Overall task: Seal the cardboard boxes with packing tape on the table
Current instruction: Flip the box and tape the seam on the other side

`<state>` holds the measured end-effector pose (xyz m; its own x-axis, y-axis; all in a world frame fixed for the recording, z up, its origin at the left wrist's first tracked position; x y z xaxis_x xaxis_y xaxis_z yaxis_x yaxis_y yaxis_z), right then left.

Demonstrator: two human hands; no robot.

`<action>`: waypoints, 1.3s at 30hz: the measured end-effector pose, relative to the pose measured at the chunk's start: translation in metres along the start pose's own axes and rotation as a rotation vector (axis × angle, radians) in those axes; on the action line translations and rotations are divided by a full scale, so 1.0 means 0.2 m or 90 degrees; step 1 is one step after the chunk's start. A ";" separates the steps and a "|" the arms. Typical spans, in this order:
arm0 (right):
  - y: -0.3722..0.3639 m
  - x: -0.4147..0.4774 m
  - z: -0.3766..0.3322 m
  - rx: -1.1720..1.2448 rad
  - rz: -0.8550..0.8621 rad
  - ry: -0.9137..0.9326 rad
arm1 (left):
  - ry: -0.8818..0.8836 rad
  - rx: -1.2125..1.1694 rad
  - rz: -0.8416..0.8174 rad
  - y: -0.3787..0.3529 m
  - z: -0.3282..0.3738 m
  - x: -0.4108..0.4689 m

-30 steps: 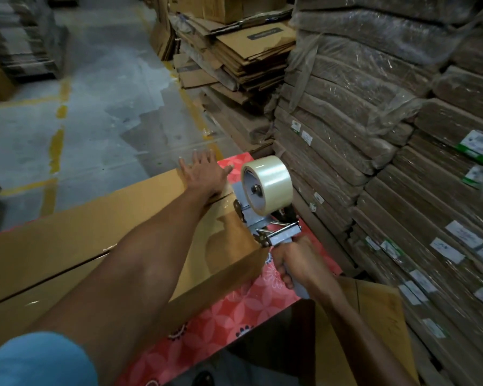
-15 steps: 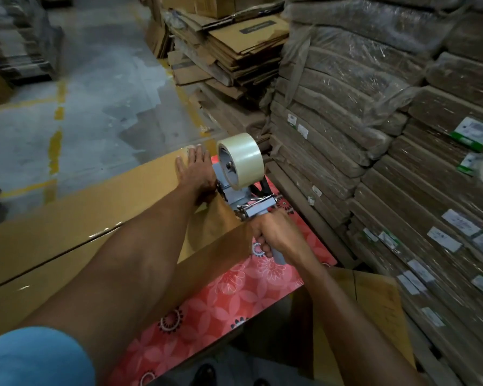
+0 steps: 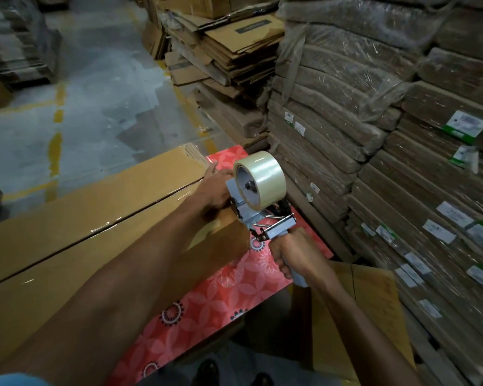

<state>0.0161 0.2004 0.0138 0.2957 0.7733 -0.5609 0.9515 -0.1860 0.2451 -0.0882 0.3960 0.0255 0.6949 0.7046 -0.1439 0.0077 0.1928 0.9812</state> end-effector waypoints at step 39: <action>-0.05 0.29 0.70 0.152 0.191 -0.064 | -0.144 -0.055 0.104 -0.09 0.11 -0.15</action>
<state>0.0352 0.1627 -0.1323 0.5597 0.6015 -0.5700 0.8108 -0.5395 0.2269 -0.0932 0.3576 0.0156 0.8248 0.5626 0.0566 -0.1719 0.1541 0.9730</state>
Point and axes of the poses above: each hand's wrist, its own x-axis towards the middle knuckle, its own y-axis out of the back of the hand, z = x × y, the point moved 8 cm from there along x, towards the middle knuckle, and after that the axes turned 2 degrees about -y, right-handed, at the moved point
